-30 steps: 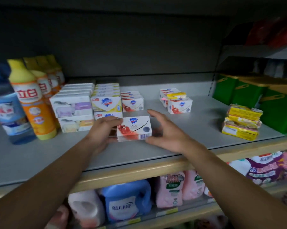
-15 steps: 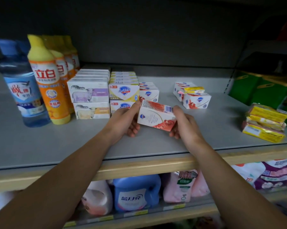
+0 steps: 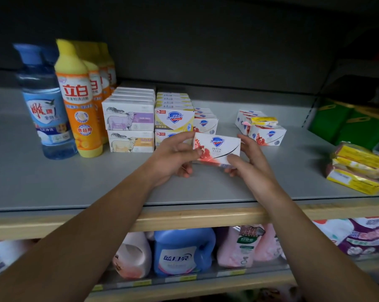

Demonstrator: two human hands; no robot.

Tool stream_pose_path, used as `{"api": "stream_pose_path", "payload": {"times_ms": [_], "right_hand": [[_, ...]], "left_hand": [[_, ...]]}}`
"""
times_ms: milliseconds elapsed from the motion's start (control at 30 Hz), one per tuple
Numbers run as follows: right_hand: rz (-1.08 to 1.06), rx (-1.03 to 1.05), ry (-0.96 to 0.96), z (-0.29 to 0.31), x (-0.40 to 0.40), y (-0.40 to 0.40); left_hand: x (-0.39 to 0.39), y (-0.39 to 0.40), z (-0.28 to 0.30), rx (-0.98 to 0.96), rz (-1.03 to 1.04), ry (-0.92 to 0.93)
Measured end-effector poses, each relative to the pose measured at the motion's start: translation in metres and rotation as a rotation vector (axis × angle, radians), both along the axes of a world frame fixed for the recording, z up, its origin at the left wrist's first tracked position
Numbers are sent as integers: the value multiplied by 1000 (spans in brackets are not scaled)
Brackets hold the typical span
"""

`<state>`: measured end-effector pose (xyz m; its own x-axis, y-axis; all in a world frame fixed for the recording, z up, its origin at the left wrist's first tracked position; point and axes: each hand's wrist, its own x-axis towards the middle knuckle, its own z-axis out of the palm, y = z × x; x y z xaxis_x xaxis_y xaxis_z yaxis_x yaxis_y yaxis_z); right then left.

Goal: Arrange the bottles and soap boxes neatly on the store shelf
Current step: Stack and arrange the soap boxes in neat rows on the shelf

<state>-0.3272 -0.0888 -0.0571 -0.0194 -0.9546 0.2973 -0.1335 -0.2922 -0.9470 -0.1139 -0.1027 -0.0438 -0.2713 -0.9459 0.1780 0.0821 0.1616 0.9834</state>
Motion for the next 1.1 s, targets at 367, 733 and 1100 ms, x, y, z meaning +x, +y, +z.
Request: {"api": "stream_pose_path", "payload": {"times_ms": [367,733,1100], "right_hand": [[-102,-67,232,-1,1,-2],[-45,-117,210,-1,2,1],[-293,-103,219,-7,-2,-10]], "left_hand": [[1,1,0,47,43,168],[-1,-1,-2,-81,83,54],[-13,-5,-11,-446,371,-766]]}}
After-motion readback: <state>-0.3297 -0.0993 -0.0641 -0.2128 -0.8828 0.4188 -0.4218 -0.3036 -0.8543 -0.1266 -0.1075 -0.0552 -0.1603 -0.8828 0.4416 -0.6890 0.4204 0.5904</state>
